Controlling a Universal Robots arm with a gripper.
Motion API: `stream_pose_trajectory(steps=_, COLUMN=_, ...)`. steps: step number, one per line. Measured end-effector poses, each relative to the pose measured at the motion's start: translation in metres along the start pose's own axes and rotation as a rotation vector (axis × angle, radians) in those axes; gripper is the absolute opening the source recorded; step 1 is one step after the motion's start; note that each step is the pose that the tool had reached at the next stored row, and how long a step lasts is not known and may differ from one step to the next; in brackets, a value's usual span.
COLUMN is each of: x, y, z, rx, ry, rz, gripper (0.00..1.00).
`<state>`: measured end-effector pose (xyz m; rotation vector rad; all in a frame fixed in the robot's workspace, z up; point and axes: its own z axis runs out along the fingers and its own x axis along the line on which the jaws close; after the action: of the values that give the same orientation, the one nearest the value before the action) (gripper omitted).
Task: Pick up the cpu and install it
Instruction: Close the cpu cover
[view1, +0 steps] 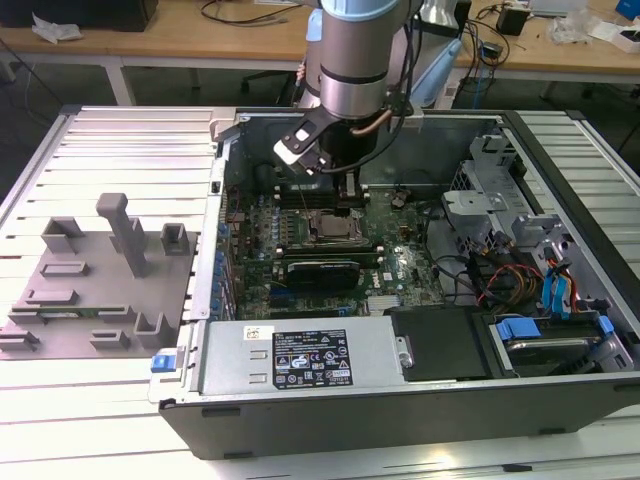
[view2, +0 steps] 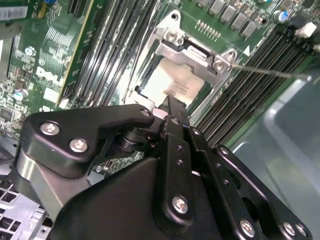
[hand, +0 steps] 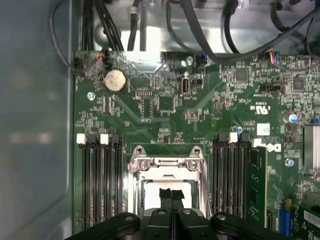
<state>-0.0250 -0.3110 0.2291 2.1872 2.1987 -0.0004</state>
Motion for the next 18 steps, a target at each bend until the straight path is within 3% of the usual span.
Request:
stream_pose_trajectory(steps=5, x=0.0000, y=-0.0027, z=0.0021, rx=0.0000, ry=-0.0001, rz=0.000, gripper=0.11)
stream_pose_trajectory(steps=8, x=0.0001, y=-0.0027, z=0.0022, rx=-0.0008, ry=0.0008, rz=-0.025, gripper=0.11)
stream_pose_trajectory(steps=18, x=0.0001, y=-0.0027, z=0.0022, rx=-0.0054, ry=0.0052, rz=-0.186, gripper=0.11)
